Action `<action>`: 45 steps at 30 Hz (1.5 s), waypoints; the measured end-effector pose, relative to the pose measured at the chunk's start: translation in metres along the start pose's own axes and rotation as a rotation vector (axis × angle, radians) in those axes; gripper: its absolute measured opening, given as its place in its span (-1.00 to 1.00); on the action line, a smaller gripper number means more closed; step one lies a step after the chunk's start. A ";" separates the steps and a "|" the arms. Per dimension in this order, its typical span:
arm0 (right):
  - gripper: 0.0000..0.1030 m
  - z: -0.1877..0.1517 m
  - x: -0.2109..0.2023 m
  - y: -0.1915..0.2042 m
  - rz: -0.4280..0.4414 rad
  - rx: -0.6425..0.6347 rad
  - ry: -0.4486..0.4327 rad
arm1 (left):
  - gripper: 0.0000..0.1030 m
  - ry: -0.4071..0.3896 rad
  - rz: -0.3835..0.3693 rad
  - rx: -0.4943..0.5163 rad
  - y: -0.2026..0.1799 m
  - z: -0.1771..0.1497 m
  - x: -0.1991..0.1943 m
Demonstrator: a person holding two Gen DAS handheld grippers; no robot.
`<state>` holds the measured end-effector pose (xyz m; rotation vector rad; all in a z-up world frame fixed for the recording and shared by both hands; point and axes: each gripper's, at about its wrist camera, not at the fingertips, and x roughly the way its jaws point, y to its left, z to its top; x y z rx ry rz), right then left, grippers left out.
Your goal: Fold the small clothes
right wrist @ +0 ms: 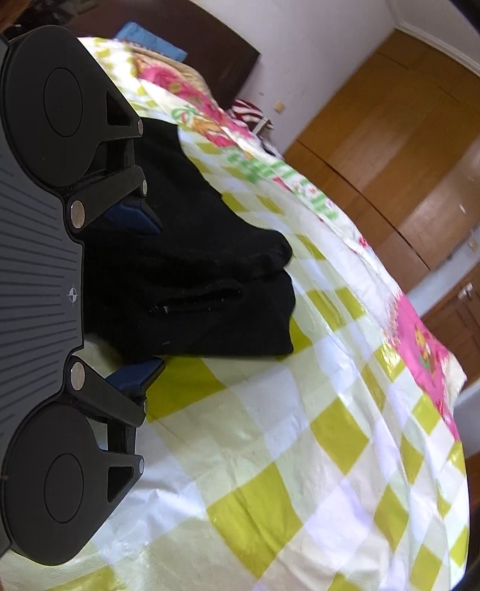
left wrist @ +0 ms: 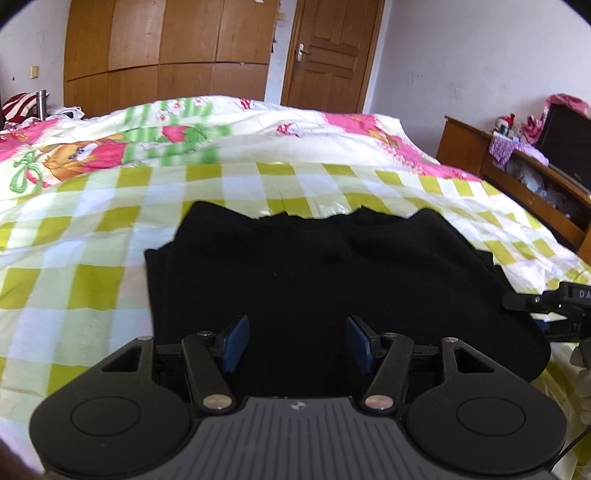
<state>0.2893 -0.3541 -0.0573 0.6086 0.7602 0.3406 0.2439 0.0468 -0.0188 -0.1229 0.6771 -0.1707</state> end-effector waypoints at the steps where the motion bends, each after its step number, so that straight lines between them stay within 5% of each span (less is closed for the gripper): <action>1: 0.45 -0.001 0.001 0.001 0.009 -0.002 0.000 | 0.37 0.007 -0.003 -0.002 -0.001 -0.001 0.002; 6: 0.45 -0.003 0.001 0.003 0.080 0.027 -0.015 | 0.37 0.027 -0.013 -0.005 -0.005 -0.004 0.007; 9: 0.33 -0.007 0.001 0.001 0.019 -0.015 -0.022 | 0.37 0.040 -0.027 0.000 -0.008 -0.004 0.009; 18: 0.41 -0.003 0.025 -0.003 0.101 0.082 0.004 | 0.37 0.031 -0.048 0.029 -0.026 -0.003 0.022; 20: 0.19 -0.001 0.024 -0.003 0.109 0.092 0.003 | 0.37 0.037 -0.037 0.061 -0.031 -0.004 0.025; 21: -0.16 -0.001 0.021 -0.006 0.103 0.110 0.000 | 0.37 0.048 -0.031 0.078 -0.033 -0.004 0.028; 22: -0.31 -0.001 0.018 -0.013 0.116 0.149 0.008 | 0.38 0.058 -0.028 0.083 -0.034 -0.005 0.030; 25: -0.39 -0.007 0.010 -0.030 0.198 0.253 0.017 | 0.38 0.073 -0.022 0.084 -0.039 -0.008 0.032; 30: -0.44 -0.010 -0.007 -0.027 0.222 0.234 0.005 | 0.37 0.101 -0.026 0.140 -0.063 -0.017 0.025; 39: -0.44 -0.009 -0.034 -0.050 0.101 0.222 0.006 | 0.39 0.091 -0.067 0.153 -0.096 -0.029 0.004; 45: -0.40 -0.008 -0.030 -0.043 0.060 0.172 0.027 | 0.44 0.099 0.022 0.083 -0.076 -0.038 0.005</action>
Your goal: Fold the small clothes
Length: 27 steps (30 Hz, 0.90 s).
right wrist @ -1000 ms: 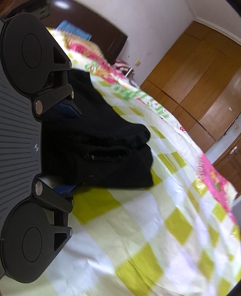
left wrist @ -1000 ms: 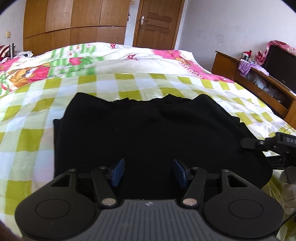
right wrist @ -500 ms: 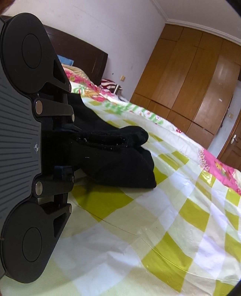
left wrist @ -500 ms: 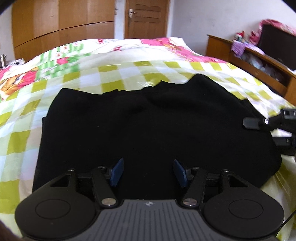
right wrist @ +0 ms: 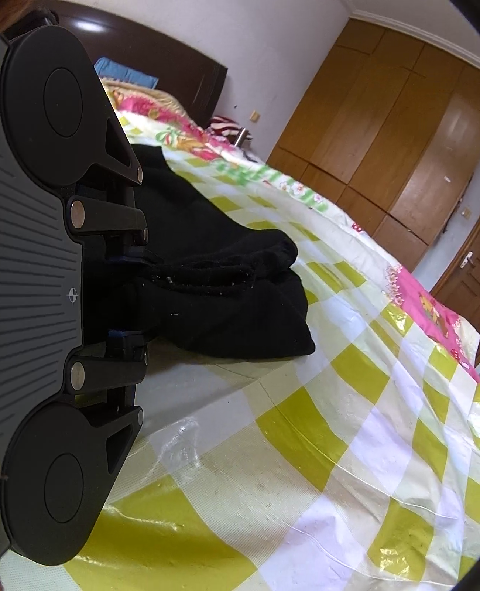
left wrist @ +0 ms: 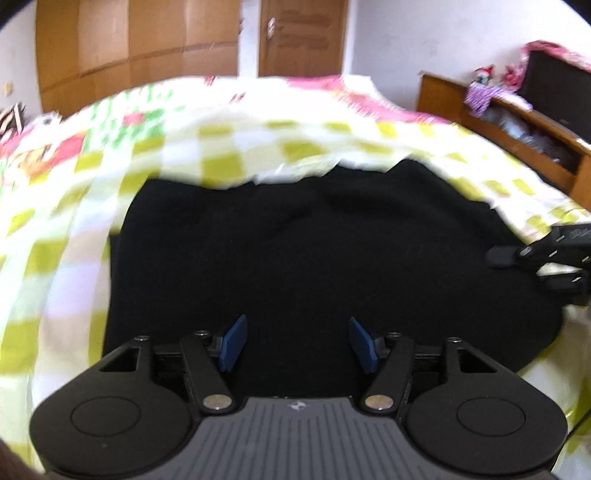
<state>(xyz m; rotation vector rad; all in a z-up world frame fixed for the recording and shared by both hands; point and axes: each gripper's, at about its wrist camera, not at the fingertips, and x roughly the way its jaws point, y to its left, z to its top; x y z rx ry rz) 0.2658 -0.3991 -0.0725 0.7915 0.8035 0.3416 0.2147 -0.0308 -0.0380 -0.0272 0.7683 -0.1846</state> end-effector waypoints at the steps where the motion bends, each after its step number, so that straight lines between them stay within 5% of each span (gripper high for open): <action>1: -0.35 0.000 0.001 -0.001 0.002 -0.006 0.009 | 0.44 -0.002 -0.011 -0.022 0.003 -0.003 -0.002; 5: -0.31 -0.001 0.006 -0.003 0.002 -0.008 0.016 | 0.45 -0.079 -0.031 -0.014 0.003 -0.002 -0.018; 9: -0.27 -0.005 0.009 -0.003 -0.005 0.033 -0.005 | 0.52 -0.016 -0.011 0.002 0.005 -0.008 0.005; 15: -0.43 0.000 -0.008 0.026 -0.029 0.022 -0.048 | 0.51 -0.077 -0.042 -0.017 0.013 -0.013 -0.020; 22: -0.43 -0.008 -0.007 0.138 -0.049 -0.290 -0.117 | 0.51 -0.069 -0.105 -0.147 0.055 -0.028 -0.032; 27: -0.43 -0.048 0.026 0.230 -0.045 -0.575 -0.080 | 0.51 -0.027 -0.128 -0.176 0.066 -0.034 -0.026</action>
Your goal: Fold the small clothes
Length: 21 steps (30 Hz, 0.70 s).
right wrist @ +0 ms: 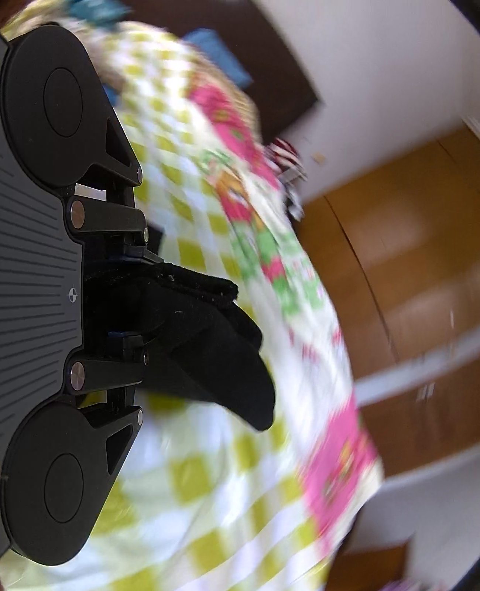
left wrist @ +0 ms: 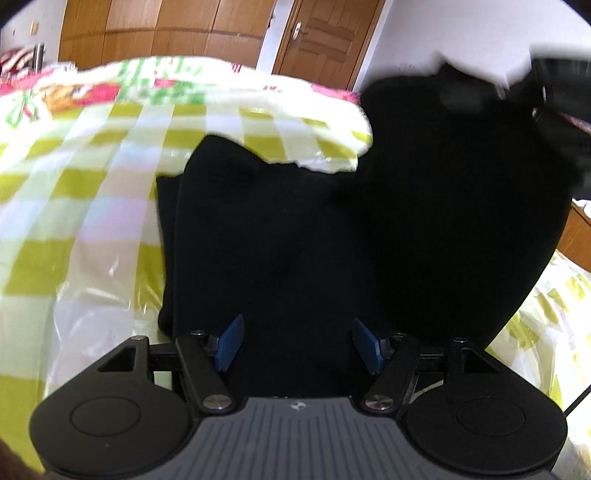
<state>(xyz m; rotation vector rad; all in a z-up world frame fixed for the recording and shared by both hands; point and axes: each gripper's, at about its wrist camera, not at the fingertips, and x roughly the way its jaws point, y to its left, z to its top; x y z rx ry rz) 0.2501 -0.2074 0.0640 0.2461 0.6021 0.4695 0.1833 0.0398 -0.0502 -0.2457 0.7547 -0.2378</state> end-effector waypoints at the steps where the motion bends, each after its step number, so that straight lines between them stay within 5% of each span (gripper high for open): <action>1: -0.43 -0.001 0.008 0.018 0.016 -0.042 0.015 | 0.51 0.005 -0.009 -0.006 0.003 -0.001 0.001; 5: -0.43 -0.021 0.046 0.074 0.032 -0.197 0.099 | 0.52 0.010 -0.046 -0.022 0.010 -0.003 0.002; 11: -0.43 -0.055 0.090 0.103 -0.008 -0.277 0.229 | 0.52 0.012 -0.099 -0.059 0.019 -0.006 0.001; 21: -0.42 -0.059 0.091 0.119 -0.033 -0.374 0.231 | 0.51 0.026 -0.145 -0.121 0.029 -0.007 -0.001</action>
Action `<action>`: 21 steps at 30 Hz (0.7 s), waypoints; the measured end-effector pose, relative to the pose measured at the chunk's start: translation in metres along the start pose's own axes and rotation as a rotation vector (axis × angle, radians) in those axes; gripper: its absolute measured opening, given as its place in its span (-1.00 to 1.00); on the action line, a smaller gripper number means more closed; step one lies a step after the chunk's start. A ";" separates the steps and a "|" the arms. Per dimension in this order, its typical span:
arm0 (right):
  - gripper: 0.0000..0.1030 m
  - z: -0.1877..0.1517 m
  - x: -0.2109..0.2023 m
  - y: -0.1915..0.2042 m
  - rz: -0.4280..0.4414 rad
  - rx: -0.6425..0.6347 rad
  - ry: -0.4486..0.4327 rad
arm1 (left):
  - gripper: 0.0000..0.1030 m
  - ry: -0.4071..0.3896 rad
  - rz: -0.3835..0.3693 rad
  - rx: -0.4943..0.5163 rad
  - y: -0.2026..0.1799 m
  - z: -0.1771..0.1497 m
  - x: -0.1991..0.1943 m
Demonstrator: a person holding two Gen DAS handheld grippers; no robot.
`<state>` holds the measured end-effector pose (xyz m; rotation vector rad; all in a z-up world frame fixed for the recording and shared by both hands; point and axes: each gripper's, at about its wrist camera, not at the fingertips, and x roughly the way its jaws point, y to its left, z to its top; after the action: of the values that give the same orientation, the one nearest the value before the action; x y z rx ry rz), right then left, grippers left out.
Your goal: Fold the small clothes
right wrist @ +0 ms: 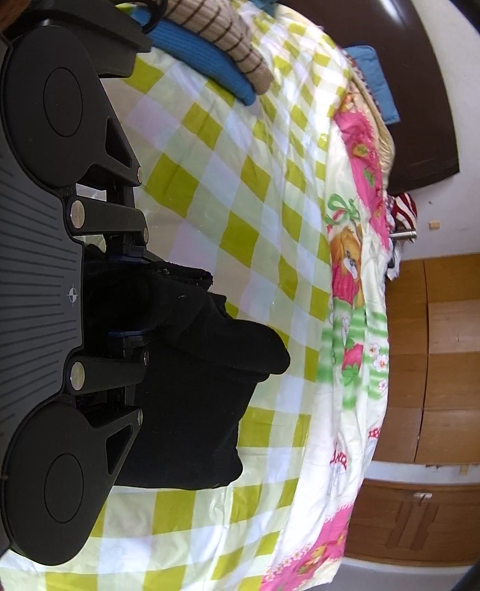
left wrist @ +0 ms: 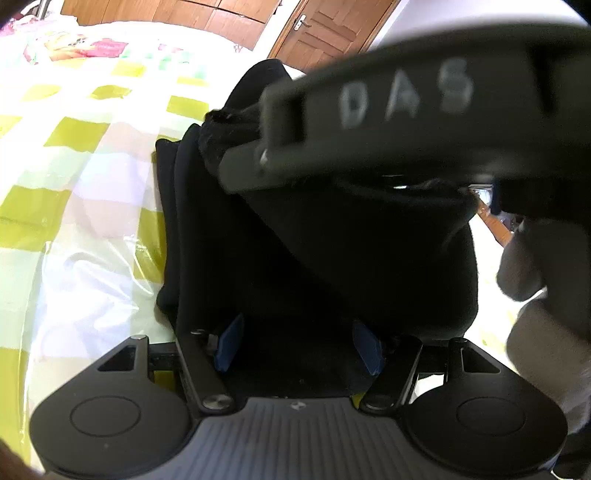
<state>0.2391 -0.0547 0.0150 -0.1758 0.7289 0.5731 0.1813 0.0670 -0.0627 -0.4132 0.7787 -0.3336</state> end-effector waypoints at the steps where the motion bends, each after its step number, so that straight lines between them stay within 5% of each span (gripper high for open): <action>1: -0.35 -0.001 0.003 0.003 0.007 -0.027 0.020 | 0.51 -0.003 -0.005 -0.010 0.007 0.004 0.000; 4: -0.16 -0.001 0.002 0.005 0.073 -0.035 0.075 | 0.51 -0.007 -0.005 -0.004 0.009 0.001 -0.014; 10: -0.17 0.002 -0.035 0.003 0.241 -0.034 -0.002 | 0.51 -0.078 0.036 0.018 0.009 -0.015 -0.061; 16: -0.10 0.009 -0.035 -0.044 0.183 0.119 -0.098 | 0.51 -0.205 0.089 -0.032 0.006 -0.004 -0.092; 21: -0.07 0.015 -0.014 -0.086 0.155 0.225 -0.098 | 0.53 -0.316 0.149 0.057 -0.011 0.027 -0.083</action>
<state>0.2873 -0.1273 0.0319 0.1178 0.7100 0.6375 0.1444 0.0996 0.0103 -0.3419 0.4859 -0.1449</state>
